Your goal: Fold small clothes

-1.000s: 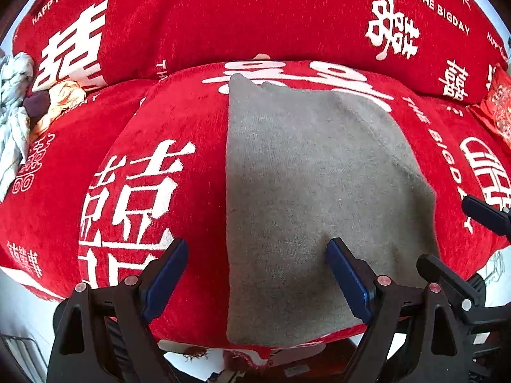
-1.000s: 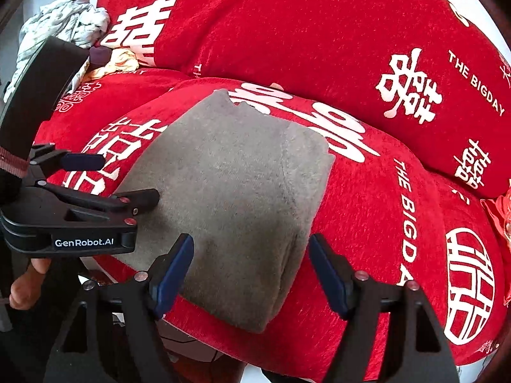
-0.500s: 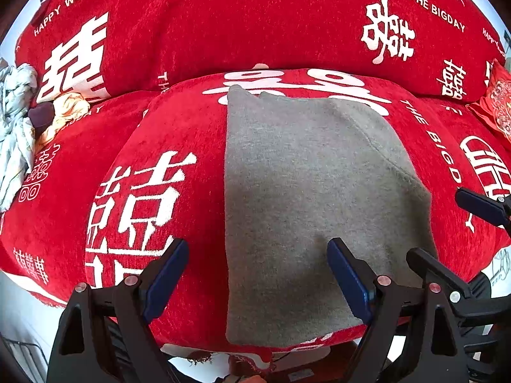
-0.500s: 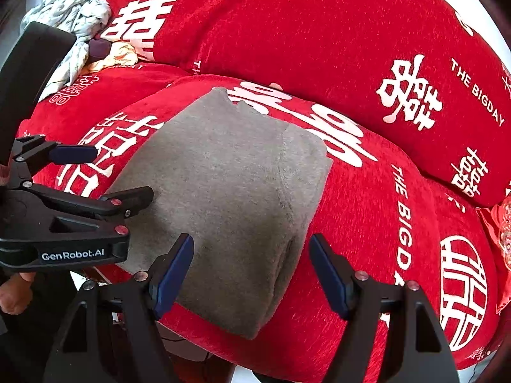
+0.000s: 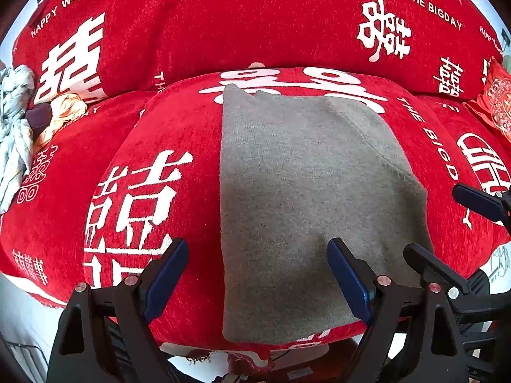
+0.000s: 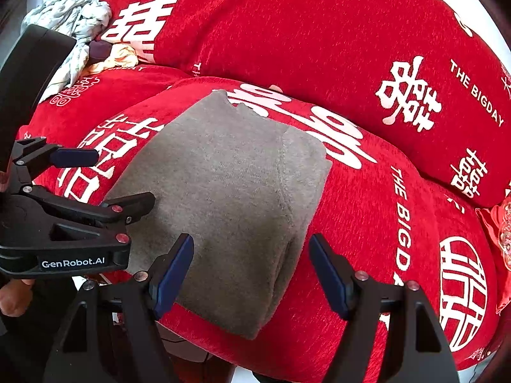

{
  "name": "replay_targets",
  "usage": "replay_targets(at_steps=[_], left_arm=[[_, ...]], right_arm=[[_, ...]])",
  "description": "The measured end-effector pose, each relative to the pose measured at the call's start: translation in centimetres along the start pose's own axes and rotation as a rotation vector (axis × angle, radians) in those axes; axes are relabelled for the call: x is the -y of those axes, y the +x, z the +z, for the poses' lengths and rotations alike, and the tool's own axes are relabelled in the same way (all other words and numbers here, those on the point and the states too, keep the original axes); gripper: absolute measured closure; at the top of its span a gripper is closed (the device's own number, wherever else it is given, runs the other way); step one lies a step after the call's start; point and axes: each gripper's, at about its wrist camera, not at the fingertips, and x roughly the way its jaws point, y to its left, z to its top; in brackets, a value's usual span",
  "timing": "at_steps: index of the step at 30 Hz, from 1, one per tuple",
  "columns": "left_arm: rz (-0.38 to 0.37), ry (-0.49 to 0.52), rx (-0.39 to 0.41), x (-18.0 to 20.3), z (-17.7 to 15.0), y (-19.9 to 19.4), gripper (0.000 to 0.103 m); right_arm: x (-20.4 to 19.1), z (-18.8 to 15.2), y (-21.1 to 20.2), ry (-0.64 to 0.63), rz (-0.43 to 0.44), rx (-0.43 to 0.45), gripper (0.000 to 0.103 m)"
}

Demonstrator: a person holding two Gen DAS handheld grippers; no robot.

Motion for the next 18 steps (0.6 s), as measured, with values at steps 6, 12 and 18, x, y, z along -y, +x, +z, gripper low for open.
replay_targets(at_steps=[6, 12, 18], left_arm=[[-0.002, 0.001, -0.001, -0.01, -0.02, -0.01, 0.014], [-0.002, -0.002, -0.001, -0.05, 0.02, -0.01, 0.014], [0.0, -0.002, -0.003, -0.14, 0.0, -0.01, 0.014]], right_arm=[[0.05, -0.02, -0.01, 0.002, 0.0, 0.001, 0.026], [0.06, -0.03, -0.02, 0.0, 0.0, 0.001, 0.026], [0.05, 0.07, -0.1, -0.004, 0.003, 0.004, 0.026]])
